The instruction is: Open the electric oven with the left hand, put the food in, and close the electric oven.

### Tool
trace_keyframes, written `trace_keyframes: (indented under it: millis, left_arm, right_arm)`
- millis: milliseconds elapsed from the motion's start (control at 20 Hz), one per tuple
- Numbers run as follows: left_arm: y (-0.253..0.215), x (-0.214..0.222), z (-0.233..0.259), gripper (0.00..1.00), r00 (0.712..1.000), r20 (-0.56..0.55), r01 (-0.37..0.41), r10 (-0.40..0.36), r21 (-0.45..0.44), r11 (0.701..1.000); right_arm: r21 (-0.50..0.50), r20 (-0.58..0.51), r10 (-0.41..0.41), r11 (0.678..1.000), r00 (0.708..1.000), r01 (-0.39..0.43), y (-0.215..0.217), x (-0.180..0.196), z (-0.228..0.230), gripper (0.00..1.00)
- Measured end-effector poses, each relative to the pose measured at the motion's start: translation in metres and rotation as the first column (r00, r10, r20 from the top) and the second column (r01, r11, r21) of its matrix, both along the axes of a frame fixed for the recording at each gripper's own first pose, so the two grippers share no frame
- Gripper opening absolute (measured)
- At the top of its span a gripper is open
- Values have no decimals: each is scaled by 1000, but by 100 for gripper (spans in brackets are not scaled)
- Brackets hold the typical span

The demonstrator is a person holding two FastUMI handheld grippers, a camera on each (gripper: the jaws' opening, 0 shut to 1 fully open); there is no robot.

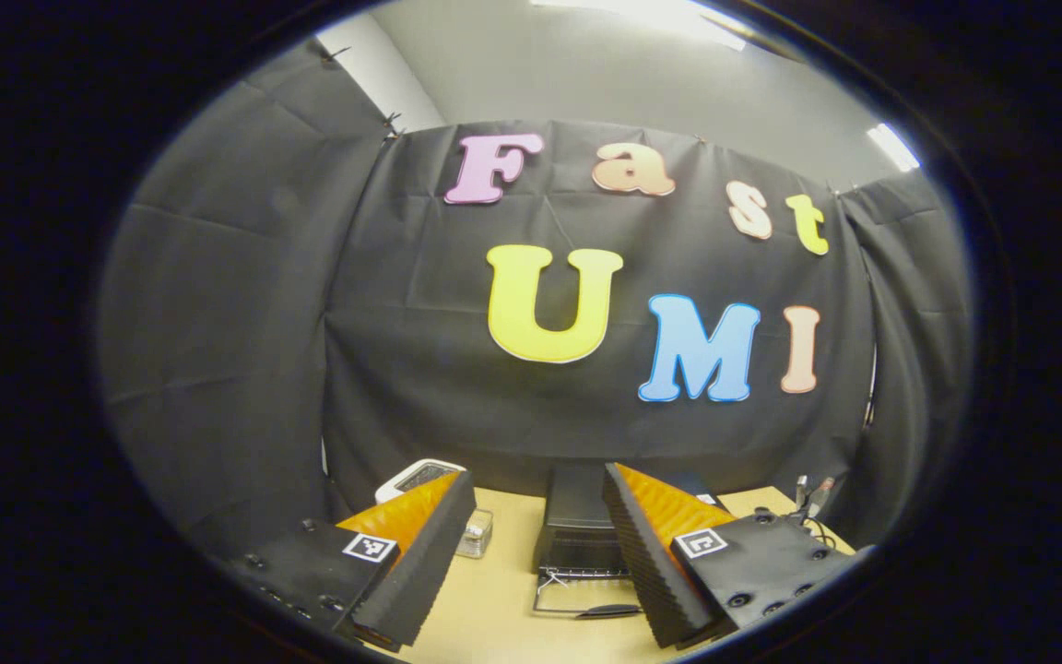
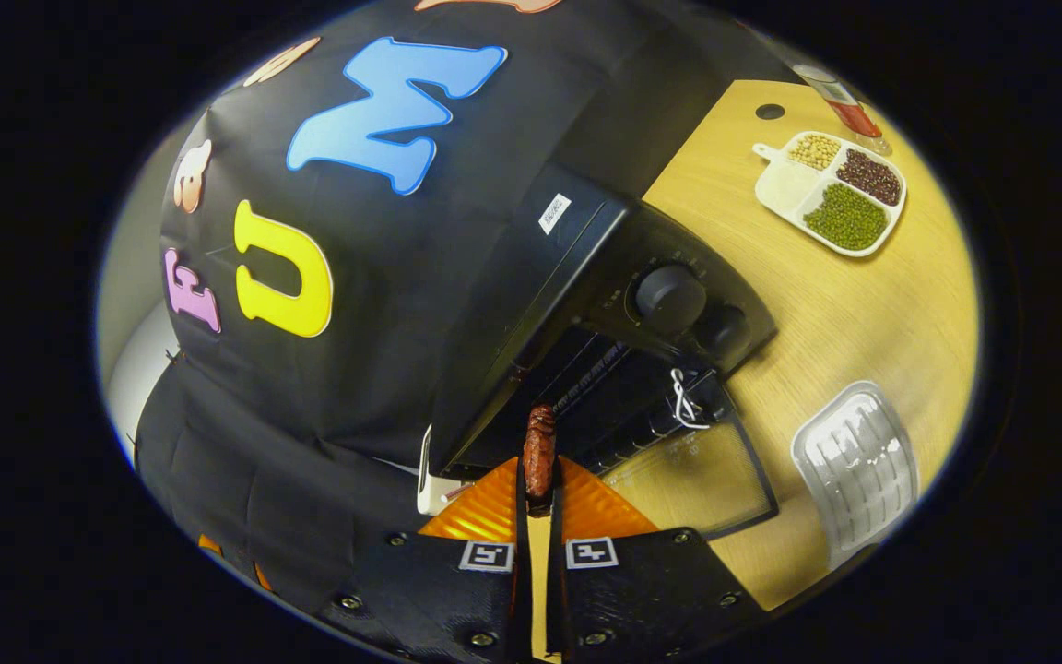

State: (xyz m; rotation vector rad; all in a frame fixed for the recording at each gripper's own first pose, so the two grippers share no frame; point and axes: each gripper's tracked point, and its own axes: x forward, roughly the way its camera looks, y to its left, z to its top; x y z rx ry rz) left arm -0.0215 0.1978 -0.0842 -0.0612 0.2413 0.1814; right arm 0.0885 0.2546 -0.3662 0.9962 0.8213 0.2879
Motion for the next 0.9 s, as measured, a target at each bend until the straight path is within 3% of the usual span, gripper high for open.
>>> trace_keyframes:
  millis: [250,300,450,500,750,900]
  left_arm:
    - [10,10,-6,96,1000,-2,-12,12,26,1000]
    - [13,11,-8,91,1000,-5,-16,16,28,999]
    - [24,13,-11,97,999,-15,-38,39,15,999]
    - [28,14,-13,94,999,-21,-49,49,9,999]
    - [40,17,-21,97,997,-40,-68,68,1,998]
    - [36,19,-21,94,998,-38,-55,55,6,998]
  right_arm:
    - [-67,-63,-88,994,994,84,9,27,-46,6]
    - [-49,-69,-113,993,991,110,9,32,-49,7]
    - [-25,-86,-160,987,983,158,9,47,-57,6]
    - [-34,-86,-158,987,984,156,12,49,-61,7]
    - [-165,-118,-146,978,982,125,16,51,-83,18]
    - [-157,-154,-101,985,983,76,20,43,-82,30]
